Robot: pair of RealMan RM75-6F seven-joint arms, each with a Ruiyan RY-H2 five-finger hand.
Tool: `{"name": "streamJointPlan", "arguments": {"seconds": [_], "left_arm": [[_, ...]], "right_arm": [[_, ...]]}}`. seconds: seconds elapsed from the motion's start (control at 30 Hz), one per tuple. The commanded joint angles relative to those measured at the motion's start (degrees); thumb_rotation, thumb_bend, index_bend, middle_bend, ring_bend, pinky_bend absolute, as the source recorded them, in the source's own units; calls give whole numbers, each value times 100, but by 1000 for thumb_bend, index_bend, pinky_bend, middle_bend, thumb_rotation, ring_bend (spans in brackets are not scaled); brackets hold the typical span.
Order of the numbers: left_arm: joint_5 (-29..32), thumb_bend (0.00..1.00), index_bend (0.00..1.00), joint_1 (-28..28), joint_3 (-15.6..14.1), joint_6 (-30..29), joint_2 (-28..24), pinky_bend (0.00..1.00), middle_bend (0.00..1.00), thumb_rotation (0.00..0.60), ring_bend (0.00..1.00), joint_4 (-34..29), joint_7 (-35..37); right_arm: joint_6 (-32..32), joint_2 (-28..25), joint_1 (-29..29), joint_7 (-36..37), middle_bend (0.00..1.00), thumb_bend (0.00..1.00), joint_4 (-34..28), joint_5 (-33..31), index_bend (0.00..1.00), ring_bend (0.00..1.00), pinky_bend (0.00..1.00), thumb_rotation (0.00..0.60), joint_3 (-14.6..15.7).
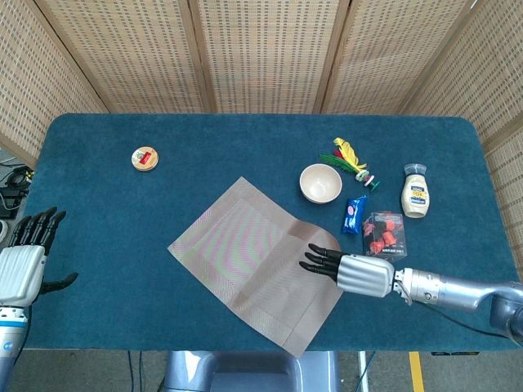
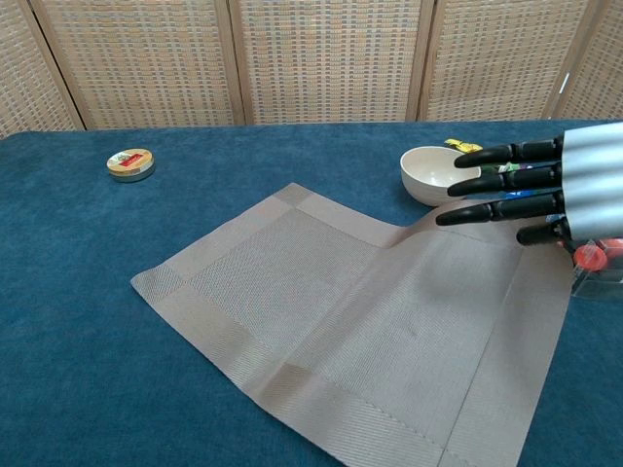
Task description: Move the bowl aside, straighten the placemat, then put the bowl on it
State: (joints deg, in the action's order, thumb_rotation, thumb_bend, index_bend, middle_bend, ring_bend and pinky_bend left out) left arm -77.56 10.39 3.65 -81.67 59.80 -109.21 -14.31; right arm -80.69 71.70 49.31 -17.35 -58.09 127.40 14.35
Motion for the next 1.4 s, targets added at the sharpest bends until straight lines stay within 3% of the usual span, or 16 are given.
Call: {"name": "streamJointPlan", "arguments": {"seconds": [0.03, 0.3, 0.37, 0.4, 0.47, 0.53, 0.7, 0.83, 0.87, 1.0, 1.07, 1.23, 1.4], "left_arm": [[72, 0, 0, 18, 30, 42, 18, 0, 0, 600, 0, 36, -12], [293, 0, 0, 75, 107, 162, 74, 0, 0, 600, 0, 119, -82], [332, 0, 0, 93, 113, 205, 86, 0, 0, 600, 0, 132, -94], [340, 0, 0, 102, 115, 223, 87, 0, 0, 600, 0, 139, -97], [333, 0, 0, 112, 111, 251, 90, 0, 0, 600, 0, 158, -85], [307, 0, 0, 145, 89, 350, 85, 0, 0, 600, 0, 200, -12], [56, 0, 0, 203, 16, 462, 100, 0, 0, 600, 0, 303, 134], [-182, 0, 0, 287, -23, 551, 232, 0, 0, 600, 0, 520, 277], [-335, 0, 0, 356, -51, 640, 310, 0, 0, 600, 0, 614, 407], [-619, 0, 0, 467, -108, 767, 440, 0, 0, 600, 0, 878, 718], [-863, 0, 0, 665, -154, 1011, 606, 0, 0, 600, 0, 1201, 872], [-1112, 0, 6, 908, -176, 1248, 872, 0, 0, 600, 0, 1665, 1051], [-1311, 0, 62, 1363, -288, 1939, 1157, 0, 0, 600, 0, 2065, 1132]], "right_arm": [[328, 220, 307, 5, 43, 590, 472, 88, 697, 0, 0, 600, -153], [636, 684, 606, 190, 48, 548, 1183, -46, 671, 0, 0, 600, -325], [573, 807, 599, 263, 18, 471, 1393, -114, 475, 0, 0, 600, -362], [480, 861, 566, 378, 4, 367, 1504, -176, 315, 0, 0, 600, -379], [277, 892, 444, 497, 0, 141, 1597, -334, 102, 0, 0, 600, -444], [-21, 809, 65, 274, 0, 17, 1409, -752, 17, 0, 0, 600, -681], [-423, 265, -875, -77, 0, 0, 3, -1779, 0, 0, 0, 600, -1042], [-831, -268, -1568, 92, 0, 0, -1321, -2400, 0, 0, 0, 600, -1117], [-983, -453, -1900, 358, 0, 0, -1833, -2814, 0, 0, 0, 600, -1151], [-1037, -800, -2299, 582, 0, 0, -2708, -3334, 0, 0, 0, 600, -1171], [-1202, -984, -2684, 1098, 0, 0, -3318, -3776, 0, 0, 0, 600, -1167], [-1397, -1001, -3023, 1269, 0, 0, -3594, -4019, 0, 0, 0, 600, -1209], [-1671, -625, -3446, 1445, 0, 0, -3674, -4167, 0, 0, 0, 600, -1249]]}}
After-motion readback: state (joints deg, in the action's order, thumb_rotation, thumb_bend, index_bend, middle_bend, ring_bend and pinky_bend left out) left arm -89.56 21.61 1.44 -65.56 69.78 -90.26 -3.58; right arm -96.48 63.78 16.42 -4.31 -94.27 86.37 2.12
